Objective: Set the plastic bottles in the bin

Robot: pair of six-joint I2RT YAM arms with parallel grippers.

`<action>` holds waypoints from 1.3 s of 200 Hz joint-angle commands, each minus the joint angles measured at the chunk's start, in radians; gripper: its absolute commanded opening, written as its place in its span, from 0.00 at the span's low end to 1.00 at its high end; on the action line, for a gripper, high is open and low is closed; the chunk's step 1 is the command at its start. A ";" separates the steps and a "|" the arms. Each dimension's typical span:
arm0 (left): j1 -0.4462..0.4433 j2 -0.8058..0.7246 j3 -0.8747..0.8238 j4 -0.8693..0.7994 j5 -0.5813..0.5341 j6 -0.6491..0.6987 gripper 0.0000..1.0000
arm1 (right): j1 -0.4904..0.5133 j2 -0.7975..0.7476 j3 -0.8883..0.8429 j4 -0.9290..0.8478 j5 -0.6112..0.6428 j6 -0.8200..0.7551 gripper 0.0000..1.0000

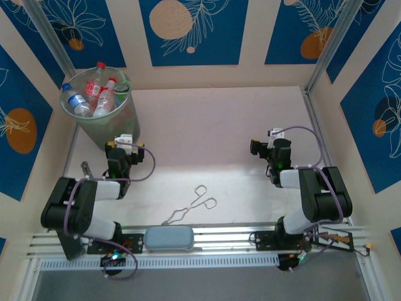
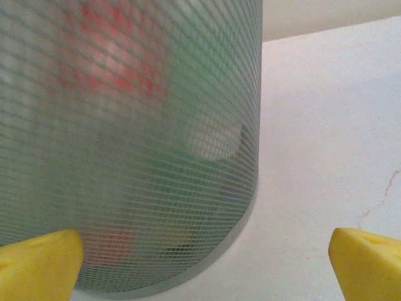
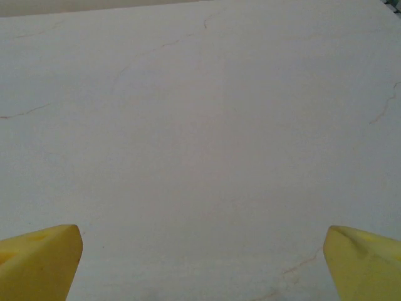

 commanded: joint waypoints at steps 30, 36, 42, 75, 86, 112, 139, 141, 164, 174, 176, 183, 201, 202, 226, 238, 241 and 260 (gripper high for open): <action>0.008 0.085 0.026 0.088 0.043 -0.017 1.00 | -0.015 0.006 -0.002 0.084 -0.038 0.018 0.99; 0.008 0.075 0.041 0.039 0.045 -0.024 1.00 | -0.017 0.004 -0.002 0.079 -0.043 0.020 0.99; 0.013 0.080 0.044 0.035 0.051 -0.025 1.00 | -0.018 0.008 -0.003 0.087 -0.044 0.019 0.99; 0.022 0.077 0.051 0.021 0.058 -0.037 1.00 | -0.019 0.005 -0.004 0.084 -0.047 0.020 0.99; 0.026 0.080 0.051 0.025 0.060 -0.038 1.00 | -0.019 0.005 -0.004 0.082 -0.048 0.020 0.99; 0.028 0.078 0.052 0.024 0.061 -0.039 1.00 | -0.019 0.005 -0.004 0.082 -0.047 0.020 0.99; 0.027 0.078 0.051 0.024 0.062 -0.038 1.00 | -0.019 0.005 -0.003 0.082 -0.048 0.020 0.99; 0.027 0.078 0.051 0.024 0.062 -0.038 1.00 | -0.019 0.005 -0.003 0.082 -0.047 0.020 0.99; 0.027 0.078 0.050 0.025 0.062 -0.038 1.00 | -0.019 0.005 -0.004 0.082 -0.047 0.020 0.99; 0.027 0.078 0.050 0.024 0.061 -0.038 1.00 | -0.019 0.005 -0.003 0.082 -0.047 0.020 0.99; 0.027 0.079 0.050 0.024 0.062 -0.038 1.00 | -0.019 0.005 -0.003 0.082 -0.047 0.020 0.99; 0.027 0.078 0.049 0.023 0.062 -0.038 1.00 | -0.020 0.005 -0.004 0.082 -0.048 0.020 0.99; 0.027 0.078 0.050 0.024 0.061 -0.038 1.00 | -0.020 0.005 -0.004 0.083 -0.047 0.020 0.99; 0.028 0.079 0.050 0.024 0.062 -0.038 1.00 | -0.020 0.005 -0.005 0.083 -0.047 0.020 0.99; 0.027 0.078 0.051 0.023 0.062 -0.038 1.00 | -0.019 0.006 -0.002 0.082 -0.047 0.020 0.99; 0.027 0.078 0.051 0.024 0.062 -0.038 1.00 | -0.023 0.007 0.002 0.072 -0.055 0.024 0.99; 0.027 0.078 0.051 0.023 0.061 -0.038 1.00 | -0.024 0.006 0.003 0.071 -0.054 0.023 0.99; 0.027 0.079 0.052 0.024 0.063 -0.039 1.00 | -0.023 0.008 0.004 0.072 -0.054 0.022 0.99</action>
